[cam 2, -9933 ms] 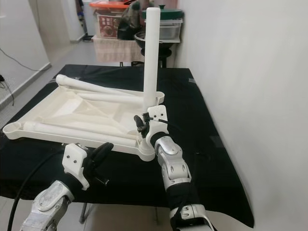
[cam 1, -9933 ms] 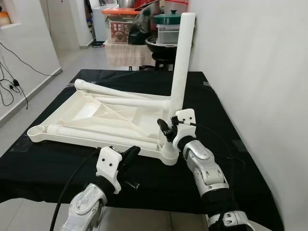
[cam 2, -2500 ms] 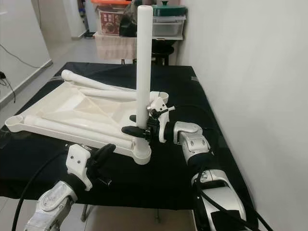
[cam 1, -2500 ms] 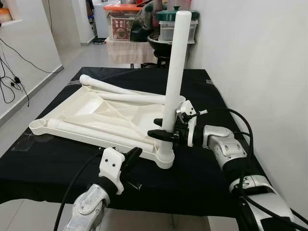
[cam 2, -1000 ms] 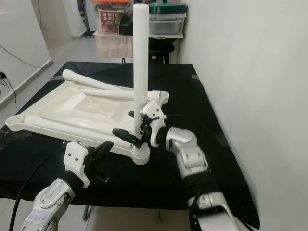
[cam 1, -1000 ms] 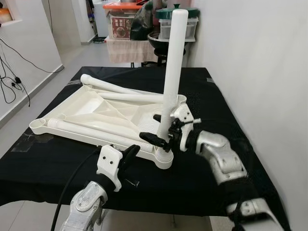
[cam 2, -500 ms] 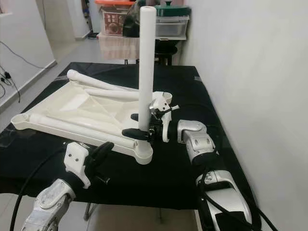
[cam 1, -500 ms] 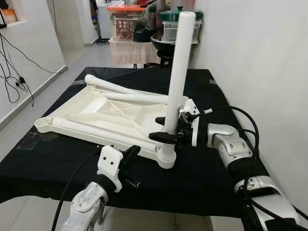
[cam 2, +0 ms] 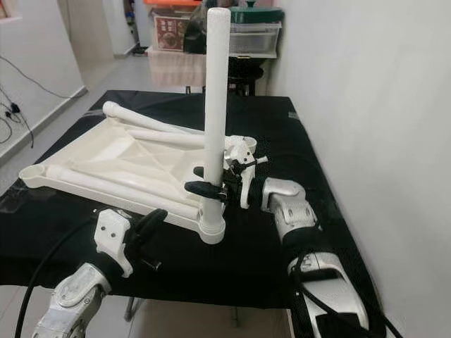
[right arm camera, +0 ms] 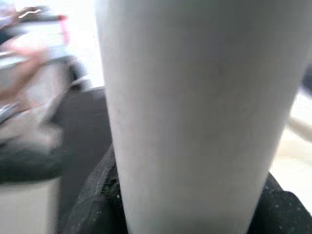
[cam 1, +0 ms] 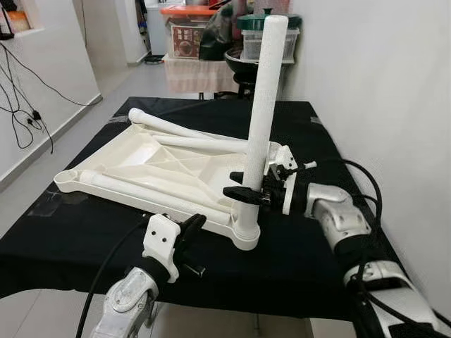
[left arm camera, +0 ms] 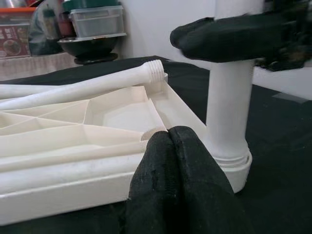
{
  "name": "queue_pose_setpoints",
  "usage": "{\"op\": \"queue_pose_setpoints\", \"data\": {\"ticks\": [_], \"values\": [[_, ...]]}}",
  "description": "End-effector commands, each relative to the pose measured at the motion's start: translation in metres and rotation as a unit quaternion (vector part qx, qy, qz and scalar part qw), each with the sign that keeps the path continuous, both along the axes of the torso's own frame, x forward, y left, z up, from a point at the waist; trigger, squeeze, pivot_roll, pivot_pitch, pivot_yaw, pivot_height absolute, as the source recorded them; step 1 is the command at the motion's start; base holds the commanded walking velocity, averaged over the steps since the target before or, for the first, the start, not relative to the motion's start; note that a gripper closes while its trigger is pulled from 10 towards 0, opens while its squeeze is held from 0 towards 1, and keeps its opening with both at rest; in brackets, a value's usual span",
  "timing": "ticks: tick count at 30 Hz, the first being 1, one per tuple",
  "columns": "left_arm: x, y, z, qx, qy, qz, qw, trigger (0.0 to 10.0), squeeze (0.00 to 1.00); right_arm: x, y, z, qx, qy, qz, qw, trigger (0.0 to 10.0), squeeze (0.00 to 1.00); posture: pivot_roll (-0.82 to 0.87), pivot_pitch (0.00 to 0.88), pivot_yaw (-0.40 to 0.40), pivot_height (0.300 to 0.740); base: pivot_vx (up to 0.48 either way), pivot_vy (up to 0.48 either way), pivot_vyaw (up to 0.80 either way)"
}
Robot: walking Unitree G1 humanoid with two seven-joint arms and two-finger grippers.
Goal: Building children table
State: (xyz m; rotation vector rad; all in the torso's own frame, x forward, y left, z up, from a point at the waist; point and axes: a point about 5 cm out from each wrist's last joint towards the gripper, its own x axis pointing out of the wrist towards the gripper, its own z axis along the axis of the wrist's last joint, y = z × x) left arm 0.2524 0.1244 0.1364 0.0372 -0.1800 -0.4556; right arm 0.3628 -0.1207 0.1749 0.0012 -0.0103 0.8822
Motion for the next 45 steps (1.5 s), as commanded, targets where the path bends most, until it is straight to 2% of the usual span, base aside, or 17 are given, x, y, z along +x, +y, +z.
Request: {"op": "queue_pose_setpoints", "data": {"ticks": [1, 3, 7, 13, 14, 17, 18, 19, 20, 21, 24, 25, 28, 29, 32, 36, 45], "values": [[-0.002, 0.0, -0.001, 0.002, 0.007, -0.003, 1.0, 10.0, 0.0, -0.016, 0.016, -0.023, -0.039, -0.013, -0.236, 0.971, 0.0, 0.0, 0.01, 0.0, -0.04, 0.74, 0.0, 0.0, 0.0], [-0.002, 0.001, -0.001, 0.003, 0.007, -0.003, 1.0, 10.0, 0.0, -0.029, 0.032, -0.019, -0.078, -0.063, -0.24, 0.966, 0.0, 0.0, 0.01, 0.0, -0.04, 0.74, 0.0, 0.0, 0.0], [-0.002, 0.0, 0.0, 0.003, 0.007, -0.005, 1.0, 10.0, 0.0, -0.018, 0.012, -0.044, -0.025, 0.067, -0.271, 0.96, 0.0, 0.0, -0.01, 0.0, -0.032, 0.74, 0.0, 0.0, 0.0], [0.0, 0.001, 0.0, 0.004, 0.004, 0.003, 1.0, 10.0, 0.0, -0.018, 0.024, -0.038, -0.03, 0.043, -0.233, 0.971, 0.0, 0.0, 0.0, 0.0, -0.039, 0.74, 0.0, 0.0, 0.0], [0.0, 0.001, 0.0, 0.004, 0.003, 0.005, 1.0, 10.0, 0.0, -0.018, 0.026, -0.038, -0.033, 0.044, -0.222, 0.973, 8.5, 0.0, 0.0, 0.0, -0.039, 0.74, 0.0, 0.0, 0.0], [0.001, 0.001, 0.001, 0.004, 0.002, 0.005, 1.0, 10.0, 0.0, -0.017, 0.026, -0.038, -0.03, 0.052, -0.222, 0.973, 8.5, 0.0, 0.0, 0.0, -0.039, 0.74, 0.0, 0.0, 0.0], [0.001, 0.001, 0.001, 0.003, 0.003, 0.004, 1.0, 10.0, 0.0, -0.018, 0.028, -0.036, -0.017, 0.059, -0.221, 0.973, 10.0, 0.0, -0.01, 0.0, -0.033, 0.74, 0.0, 0.0, 0.0], [0.001, 0.0, 0.001, 0.002, 0.004, 0.002, 1.0, 10.0, 0.0, -0.02, 0.031, -0.033, -0.003, 0.06, -0.203, 0.977, 10.0, 0.46, -0.01, 0.0, -0.03, 0.74, 0.0, 0.0, 0.0], [0.001, 0.0, 0.001, 0.002, 0.004, 0.002, 1.0, 10.0, 0.0, -0.02, 0.031, -0.033, -0.003, 0.06, -0.203, 0.977, 10.0, 0.46, -0.01, 0.0, -0.03, 0.74, 0.0, 0.0, 0.0], [0.002, 0.0, 0.001, 0.002, 0.005, 0.001, 1.0, 10.0, 0.0, -0.023, 0.035, -0.027, 0.004, 0.051, -0.183, 0.982, 10.0, 1.0, -0.01, 0.0, -0.029, 0.74, 0.0, 0.0, 0.0], [0.002, -0.001, 0.001, 0.001, 0.006, 0.0, 1.0, 10.0, 0.0, -0.023, 0.04, -0.016, 0.015, 0.034, -0.129, 0.991, 10.0, 1.0, -0.01, 0.0, -0.03, 0.74, 0.0, 0.0, 0.0], [0.002, -0.001, 0.001, 0.0, 0.005, 0.0, 1.0, 10.0, 0.0, -0.021, 0.041, -0.01, 0.016, 0.032, -0.087, 0.996, 10.0, 0.37, -0.01, 0.0, -0.033, 0.74, 0.0, 0.0, 0.0], [0.002, -0.002, 0.001, 0.0, 0.005, 0.0, 1.0, 10.0, 0.0, -0.019, 0.04, -0.007, 0.016, 0.033, -0.059, 0.998, 10.0, 0.37, -0.01, 0.0, -0.033, 0.74, 0.0, 0.0, 0.0], [0.003, -0.002, 0.001, -0.001, 0.005, 0.0, 1.0, 10.0, 0.0, -0.016, 0.035, 0.001, 0.002, 0.014, -0.008, 1.0, 10.0, 0.0, -0.01, 0.0, -0.035, 0.74, 0.0, 0.0, 0.0], [0.003, -0.002, 0.001, -0.003, 0.005, 0.001, 1.0, 10.0, 0.0, -0.006, 0.019, 0.019, -0.04, -0.01, 0.089, 0.995, 10.0, 0.0, 0.0, 0.0, -0.043, 0.74, 0.0, 0.0, 0.0], [0.004, -0.002, 0.001, -0.003, 0.005, 0.001, 1.0, 10.0, 0.0, -0.001, 0.01, 0.026, -0.063, -0.008, 0.139, 0.988, 10.0, 0.0, 0.0, 0.0, -0.046, 0.74, 0.0, 0.0, 0.0], [0.003, -0.001, 0.001, -0.003, 0.005, 0.0, 1.0, 10.0, 0.0, 0.006, 0.002, 0.032, -0.06, 0.011, 0.179, 0.982, 10.0, 0.0, 0.02, 0.0, -0.045, 0.74, 0.0, 0.0, 0.0]]}}
